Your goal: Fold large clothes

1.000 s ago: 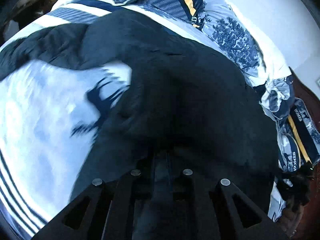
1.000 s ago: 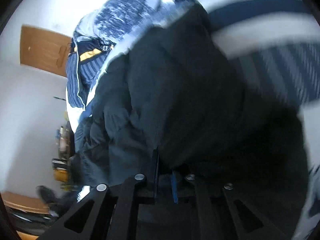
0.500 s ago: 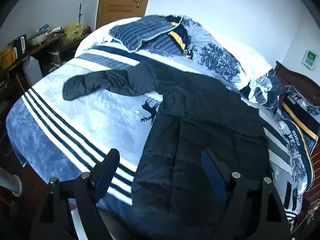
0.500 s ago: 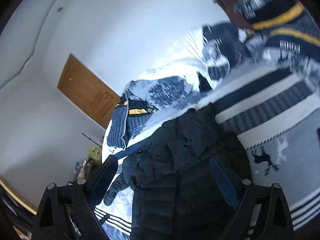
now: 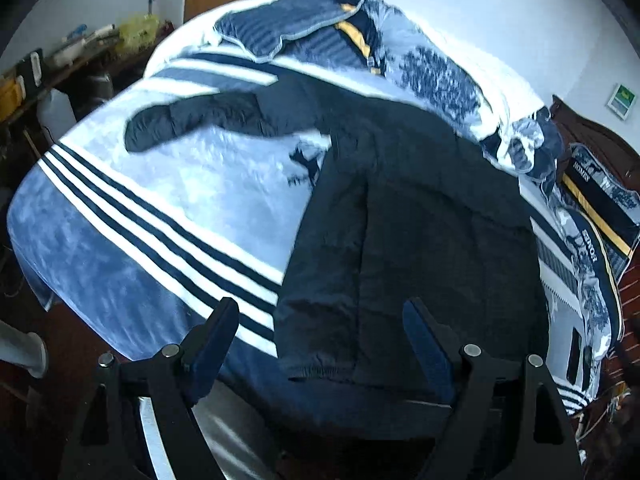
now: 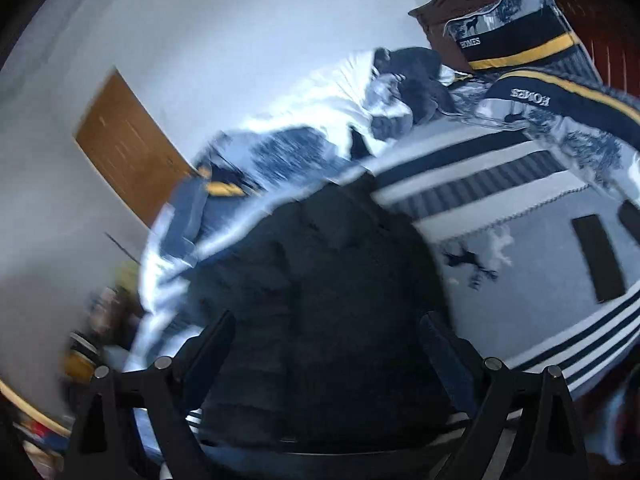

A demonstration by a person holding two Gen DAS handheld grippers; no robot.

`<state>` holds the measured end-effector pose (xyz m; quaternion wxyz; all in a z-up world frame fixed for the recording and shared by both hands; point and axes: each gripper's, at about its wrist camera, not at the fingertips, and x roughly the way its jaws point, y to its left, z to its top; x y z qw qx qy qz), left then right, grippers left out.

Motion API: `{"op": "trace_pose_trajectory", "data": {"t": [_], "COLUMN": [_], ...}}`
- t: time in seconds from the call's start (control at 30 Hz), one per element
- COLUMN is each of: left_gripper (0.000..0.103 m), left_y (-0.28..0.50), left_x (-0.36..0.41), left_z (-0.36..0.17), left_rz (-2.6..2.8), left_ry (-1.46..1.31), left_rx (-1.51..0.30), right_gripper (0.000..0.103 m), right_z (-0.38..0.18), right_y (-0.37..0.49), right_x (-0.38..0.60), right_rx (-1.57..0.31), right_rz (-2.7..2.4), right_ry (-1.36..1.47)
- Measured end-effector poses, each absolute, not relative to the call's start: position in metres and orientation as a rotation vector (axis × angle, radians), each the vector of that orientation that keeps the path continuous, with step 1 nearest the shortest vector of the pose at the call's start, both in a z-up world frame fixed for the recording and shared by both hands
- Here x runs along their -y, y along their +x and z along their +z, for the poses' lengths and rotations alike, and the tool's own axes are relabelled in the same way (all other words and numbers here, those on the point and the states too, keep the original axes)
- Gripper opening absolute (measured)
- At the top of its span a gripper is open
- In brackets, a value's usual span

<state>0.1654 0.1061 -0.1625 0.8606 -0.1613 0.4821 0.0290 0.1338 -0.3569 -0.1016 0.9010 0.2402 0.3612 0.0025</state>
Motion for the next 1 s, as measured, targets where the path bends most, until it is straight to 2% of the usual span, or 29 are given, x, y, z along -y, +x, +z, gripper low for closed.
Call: {"op": "trace_pose_trajectory", "data": {"t": [0.27, 0.4, 0.47, 0.53, 0.6, 0.63, 0.67, 0.7, 0.73, 0.77, 0.83, 0.9, 1.0], "left_gripper": [0.084, 0.084, 0.084, 0.084, 0.080, 0.072, 0.061, 0.056, 0.046, 0.029, 0.010, 0.007, 0.006], "left_y": [0.194, 0.196, 0.192, 0.191, 0.190, 0.190, 0.190, 0.189, 0.187, 0.185, 0.182, 0.178, 0.166], "left_x": [-0.097, -0.090, -0.091, -0.091, -0.090, -0.090, -0.089, -0.089, -0.087, -0.086, -0.086, -0.082, -0.081], "left_z": [-0.245, -0.273, -0.282, -0.287, -0.284, -0.283, -0.282, -0.283, -0.284, -0.282, -0.277, -0.270, -0.255], "left_rz": [0.028, 0.030, 0.035, 0.031, 0.033, 0.021, 0.013, 0.006, 0.003, 0.006, -0.010, -0.002, 0.043], "left_ry": [-0.365, -0.350, -0.362, -0.372, -0.370, -0.375, -0.380, -0.384, -0.378, -0.371, -0.366, -0.333, -0.287], "left_rx": [-1.185, -1.174, -1.149, -1.148, -1.133, -1.125, -1.123, -1.123, -1.123, -1.108, -1.078, -1.063, -1.028], "right_gripper": [0.094, 0.091, 0.075, 0.063, 0.061, 0.054, 0.038, 0.032, 0.028, 0.023, 0.016, 0.007, 0.003], "right_z": [-0.215, -0.263, -0.284, -0.300, -0.305, -0.308, -0.311, -0.313, -0.313, -0.314, -0.311, -0.310, -0.299], "right_y": [0.157, 0.154, 0.151, 0.150, 0.153, 0.154, 0.156, 0.155, 0.155, 0.154, 0.151, 0.144, 0.130], "right_x": [0.387, 0.394, 0.397, 0.400, 0.400, 0.399, 0.398, 0.398, 0.397, 0.396, 0.396, 0.397, 0.400], "right_rx": [-0.931, -0.983, -1.003, -1.041, -1.058, -1.075, -1.087, -1.098, -1.102, -1.099, -1.098, -1.094, -1.057], "right_rz": [-0.016, -0.011, -0.015, 0.001, 0.011, 0.030, 0.031, 0.023, 0.031, 0.041, 0.037, 0.032, 0.012], "right_ry": [0.530, 0.591, 0.623, 0.675, 0.685, 0.687, 0.686, 0.680, 0.683, 0.686, 0.679, 0.688, 0.694]}}
